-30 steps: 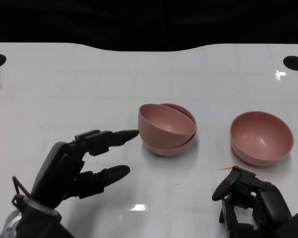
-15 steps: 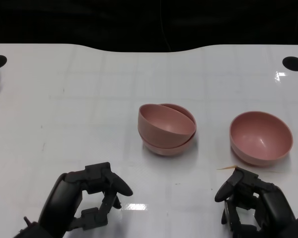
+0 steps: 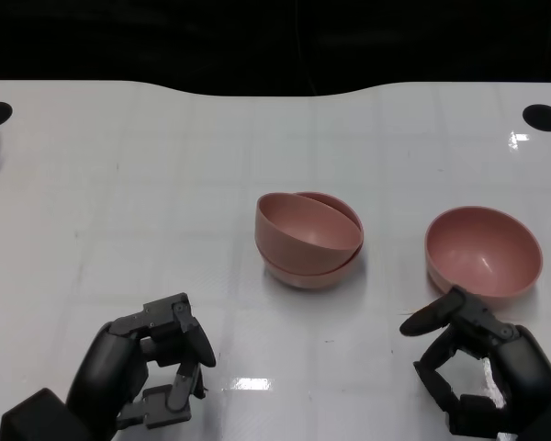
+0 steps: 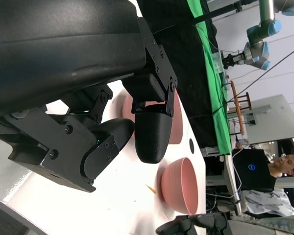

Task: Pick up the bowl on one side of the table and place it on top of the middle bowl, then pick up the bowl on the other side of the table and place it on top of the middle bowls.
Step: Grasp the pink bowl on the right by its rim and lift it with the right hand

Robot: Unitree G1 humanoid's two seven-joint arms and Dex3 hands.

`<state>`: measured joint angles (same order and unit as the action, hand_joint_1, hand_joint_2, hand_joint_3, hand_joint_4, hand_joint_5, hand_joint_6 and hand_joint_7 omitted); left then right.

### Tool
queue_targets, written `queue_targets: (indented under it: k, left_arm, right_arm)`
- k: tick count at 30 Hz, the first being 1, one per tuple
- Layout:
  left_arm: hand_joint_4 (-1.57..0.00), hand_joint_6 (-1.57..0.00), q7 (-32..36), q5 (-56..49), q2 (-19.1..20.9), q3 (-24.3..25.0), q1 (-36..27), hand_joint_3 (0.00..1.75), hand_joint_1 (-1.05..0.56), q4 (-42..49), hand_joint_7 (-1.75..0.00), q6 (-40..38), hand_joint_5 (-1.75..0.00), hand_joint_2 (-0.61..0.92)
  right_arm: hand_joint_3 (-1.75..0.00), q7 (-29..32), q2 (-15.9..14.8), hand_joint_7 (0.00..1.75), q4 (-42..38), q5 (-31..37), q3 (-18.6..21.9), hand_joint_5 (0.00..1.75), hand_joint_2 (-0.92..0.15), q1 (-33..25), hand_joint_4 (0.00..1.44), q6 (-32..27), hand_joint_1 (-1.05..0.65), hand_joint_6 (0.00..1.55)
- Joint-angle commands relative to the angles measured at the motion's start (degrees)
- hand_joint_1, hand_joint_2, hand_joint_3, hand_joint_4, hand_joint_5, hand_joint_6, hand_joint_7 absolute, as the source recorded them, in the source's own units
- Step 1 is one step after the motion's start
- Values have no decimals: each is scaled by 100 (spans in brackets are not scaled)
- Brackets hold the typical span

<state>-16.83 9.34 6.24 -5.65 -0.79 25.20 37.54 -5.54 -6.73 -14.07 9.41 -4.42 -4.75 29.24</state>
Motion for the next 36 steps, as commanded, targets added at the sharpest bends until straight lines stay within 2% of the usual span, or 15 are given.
queue_targets:
  k: [1,2,4,9,13,15,18,27,30,31,36]
  left_arm:
    - [-85,-76,-126,3,28,126,88,125,-10,74,-157,-126,-175,51]
    - [-85,-76,-161,25,20,145,94,125,-10,65,-157,-183,-175,51]
    - [-84,-76,-225,55,0,182,94,124,-10,28,-156,-298,-175,52]
    - [-84,-77,-246,-48,-40,239,131,123,-9,43,-155,-300,-175,52]
    - [-84,-77,-325,-43,-41,247,137,123,-8,55,-155,-280,-175,52]
    - [-84,-77,-362,-13,-47,262,128,123,-9,37,-155,-318,-175,52]
    - [-83,-77,-374,-12,-51,280,101,122,-9,-4,-154,-363,-175,52]
    - [-83,-77,-417,56,-66,269,-13,122,-8,-226,-154,-676,-175,53]
    - [-83,-77,-424,52,-78,274,-39,122,-8,-283,-154,-741,-175,53]
    - [-83,-77,-420,36,-84,278,-45,122,-9,-299,-155,-750,-175,53]
    - [-84,-76,-387,-88,-100,294,-42,122,-8,-254,-156,-589,-175,52]
  right_arm:
    - [-61,108,-220,119,209,182,82,144,-68,-13,14,15,-65,7]
    - [-55,158,-282,119,268,301,86,145,-70,-4,7,49,-66,4]
    - [-42,283,-369,110,402,539,100,134,-77,1,1,36,-69,1]
    - [-22,809,-623,84,794,1482,167,117,-87,18,0,-262,-75,0]
    - [-13,1198,-765,72,1082,2209,187,111,-88,-13,0,-642,-74,0]
    - [-9,1372,-813,70,1221,2539,167,101,-87,-23,0,-826,-71,0]
    - [-5,1582,-875,68,1405,2983,129,94,-84,-15,0,-1088,-65,0]
    - [0,1774,-1099,68,1954,4422,-113,92,-74,12,0,-2178,-50,1]
    - [0,1649,-1126,61,1977,4740,-245,89,-73,70,1,-2556,-47,8]
    - [0,1628,-1135,50,1963,4798,-288,83,-72,96,6,-2645,-45,16]
    - [0,1488,-1226,17,1632,5031,-562,53,-72,376,25,-3038,-40,38]
